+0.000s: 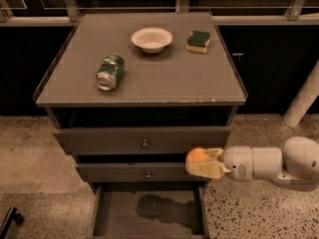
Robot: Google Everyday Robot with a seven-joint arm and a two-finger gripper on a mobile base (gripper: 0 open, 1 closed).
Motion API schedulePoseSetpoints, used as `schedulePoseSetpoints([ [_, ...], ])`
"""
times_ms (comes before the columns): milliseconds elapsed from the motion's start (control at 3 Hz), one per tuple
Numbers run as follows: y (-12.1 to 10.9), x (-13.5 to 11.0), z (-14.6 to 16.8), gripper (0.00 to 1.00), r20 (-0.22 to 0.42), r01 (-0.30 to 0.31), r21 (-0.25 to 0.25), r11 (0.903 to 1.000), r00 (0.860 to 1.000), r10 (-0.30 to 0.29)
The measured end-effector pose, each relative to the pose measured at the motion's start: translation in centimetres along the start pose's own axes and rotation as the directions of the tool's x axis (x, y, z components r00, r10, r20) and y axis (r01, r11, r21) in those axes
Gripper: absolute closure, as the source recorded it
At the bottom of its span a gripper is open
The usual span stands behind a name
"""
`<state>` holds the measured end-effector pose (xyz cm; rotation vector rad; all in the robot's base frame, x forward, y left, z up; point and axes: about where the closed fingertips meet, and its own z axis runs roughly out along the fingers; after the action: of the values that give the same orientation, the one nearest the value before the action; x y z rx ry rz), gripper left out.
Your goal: Place orange into bottom drawer
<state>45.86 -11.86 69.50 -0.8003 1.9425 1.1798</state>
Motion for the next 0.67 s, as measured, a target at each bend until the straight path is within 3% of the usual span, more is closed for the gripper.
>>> schedulePoseSetpoints([
  [333, -3.3, 6.9, 1.3, 1.0, 0.013, -0.175, 0.028, 0.9842, 0.985, 0.174],
  [667, -6.0, 12.9, 3.0, 1.0, 0.042, -0.312, 0.029, 0.9497, 0.95, 0.31],
])
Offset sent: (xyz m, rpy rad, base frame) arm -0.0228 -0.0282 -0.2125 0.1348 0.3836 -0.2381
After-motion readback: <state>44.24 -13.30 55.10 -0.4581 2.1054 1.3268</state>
